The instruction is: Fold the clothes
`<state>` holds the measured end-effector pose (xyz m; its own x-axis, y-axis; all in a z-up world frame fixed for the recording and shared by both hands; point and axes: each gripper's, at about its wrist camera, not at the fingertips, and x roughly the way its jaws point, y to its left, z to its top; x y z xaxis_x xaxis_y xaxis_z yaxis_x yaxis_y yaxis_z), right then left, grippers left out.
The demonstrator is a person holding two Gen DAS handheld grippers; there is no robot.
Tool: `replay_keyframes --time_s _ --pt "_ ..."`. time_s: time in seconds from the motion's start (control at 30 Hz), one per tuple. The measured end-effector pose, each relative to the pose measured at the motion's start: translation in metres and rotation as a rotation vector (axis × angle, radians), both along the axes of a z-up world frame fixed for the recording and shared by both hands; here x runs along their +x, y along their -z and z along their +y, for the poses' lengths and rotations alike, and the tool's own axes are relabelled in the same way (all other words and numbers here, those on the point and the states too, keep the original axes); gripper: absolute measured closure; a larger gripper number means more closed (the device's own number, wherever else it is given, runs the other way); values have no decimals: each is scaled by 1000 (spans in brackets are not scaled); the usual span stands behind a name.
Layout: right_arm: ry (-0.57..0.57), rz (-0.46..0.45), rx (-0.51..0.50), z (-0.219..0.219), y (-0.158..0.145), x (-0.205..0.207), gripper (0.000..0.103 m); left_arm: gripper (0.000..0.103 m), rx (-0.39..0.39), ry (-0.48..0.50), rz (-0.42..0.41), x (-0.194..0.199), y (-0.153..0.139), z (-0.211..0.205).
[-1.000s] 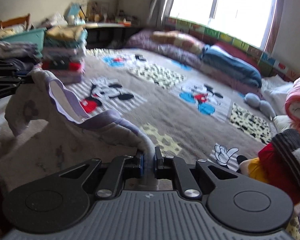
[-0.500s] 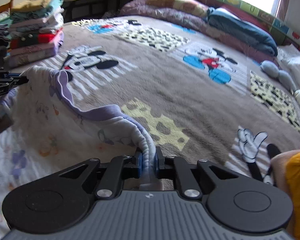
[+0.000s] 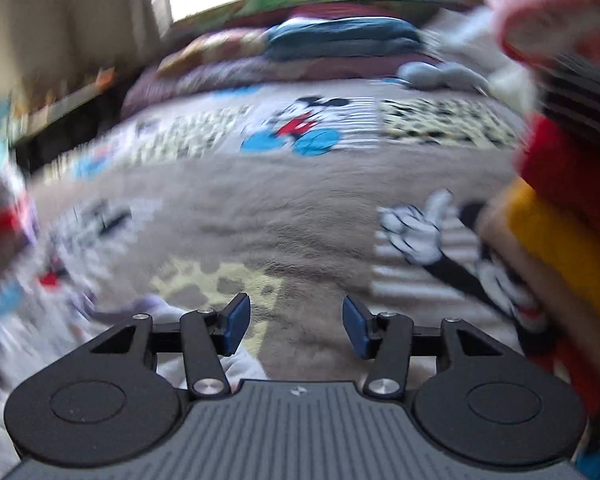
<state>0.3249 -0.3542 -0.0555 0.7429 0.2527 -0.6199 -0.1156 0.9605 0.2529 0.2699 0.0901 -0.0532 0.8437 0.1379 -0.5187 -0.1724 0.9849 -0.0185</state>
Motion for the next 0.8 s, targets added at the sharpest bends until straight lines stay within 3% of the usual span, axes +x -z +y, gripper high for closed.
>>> replay_keyframes --time_s 0.1,0.33,0.47,0.63,0.73,0.8 --pt "70 8 106 -26 3 -44 51 44 -64 -43 -18 -20 -9 16" --pt "291 51 206 -51 44 -168 46 42 -331 -212 12 -74 -2 69" --pt "420 55 277 -54 67 -215 42 41 -496 -349 32 -111 11 92" --pt "472 7 361 -43 74 -229 32 40 -684 -387 66 -141 30 96" --pt "477 -9 409 -37 80 -223 30 40 -739 -361 101 -136 43 87" --pt "470 -23 414 -31 84 -220 32 40 -736 -328 98 -130 46 79"
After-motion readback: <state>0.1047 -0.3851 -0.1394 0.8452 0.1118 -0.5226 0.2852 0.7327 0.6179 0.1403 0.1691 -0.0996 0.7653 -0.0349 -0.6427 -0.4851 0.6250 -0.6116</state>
